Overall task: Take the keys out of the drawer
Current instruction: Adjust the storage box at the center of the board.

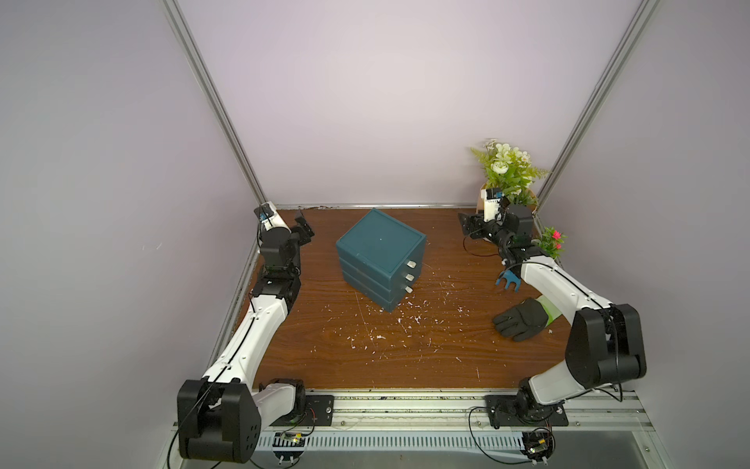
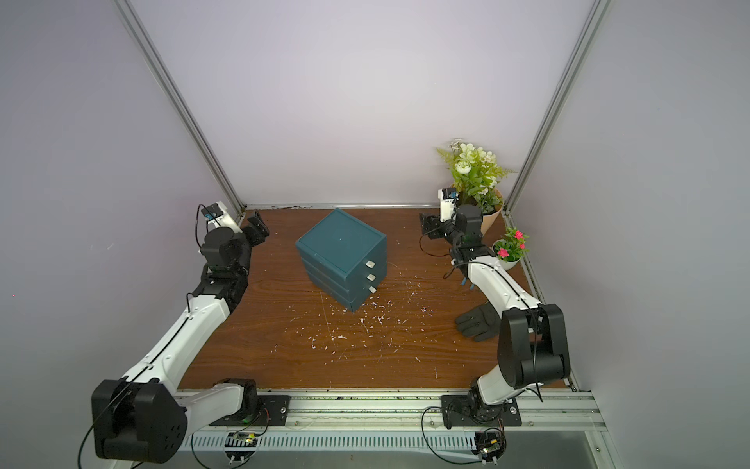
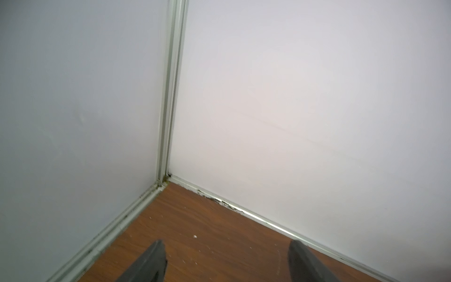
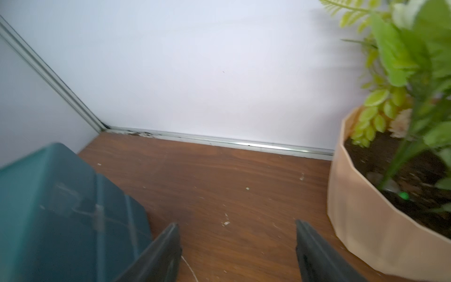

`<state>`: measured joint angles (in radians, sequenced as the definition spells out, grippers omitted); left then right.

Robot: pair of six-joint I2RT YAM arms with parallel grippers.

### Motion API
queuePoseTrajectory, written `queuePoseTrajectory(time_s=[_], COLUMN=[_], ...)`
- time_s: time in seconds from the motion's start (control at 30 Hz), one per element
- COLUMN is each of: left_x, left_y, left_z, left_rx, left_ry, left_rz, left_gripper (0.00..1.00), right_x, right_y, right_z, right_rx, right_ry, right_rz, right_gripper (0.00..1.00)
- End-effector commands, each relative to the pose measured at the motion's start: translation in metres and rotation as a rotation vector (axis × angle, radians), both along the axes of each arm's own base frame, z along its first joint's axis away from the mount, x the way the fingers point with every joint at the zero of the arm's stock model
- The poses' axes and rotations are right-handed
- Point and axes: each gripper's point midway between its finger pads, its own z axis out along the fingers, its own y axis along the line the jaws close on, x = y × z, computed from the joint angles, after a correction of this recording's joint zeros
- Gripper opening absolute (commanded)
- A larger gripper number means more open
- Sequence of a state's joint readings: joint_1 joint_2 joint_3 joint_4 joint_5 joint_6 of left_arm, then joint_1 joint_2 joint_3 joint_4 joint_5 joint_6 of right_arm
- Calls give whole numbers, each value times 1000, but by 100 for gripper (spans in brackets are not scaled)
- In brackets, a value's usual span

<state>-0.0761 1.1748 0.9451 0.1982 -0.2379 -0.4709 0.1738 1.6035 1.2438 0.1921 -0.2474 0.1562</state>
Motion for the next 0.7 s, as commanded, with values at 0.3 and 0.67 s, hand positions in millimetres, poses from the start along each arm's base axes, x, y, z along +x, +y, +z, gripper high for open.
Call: queuePoseTrajectory(time_s=[0.3,0.67], left_x=[-34,-61], left_y=[-92,-121], left_z=[-77,-69], left_rx=[-359,-575], left_ry=[455,435], left_rz=[-251,-347], left_gripper=[79,82], right_x=[-26,-61], right_y=[82,152], right_z=[8,0], right_rx=[25,134], right_ry=[459,551], right_rz=[318,528], right_gripper=[70,72])
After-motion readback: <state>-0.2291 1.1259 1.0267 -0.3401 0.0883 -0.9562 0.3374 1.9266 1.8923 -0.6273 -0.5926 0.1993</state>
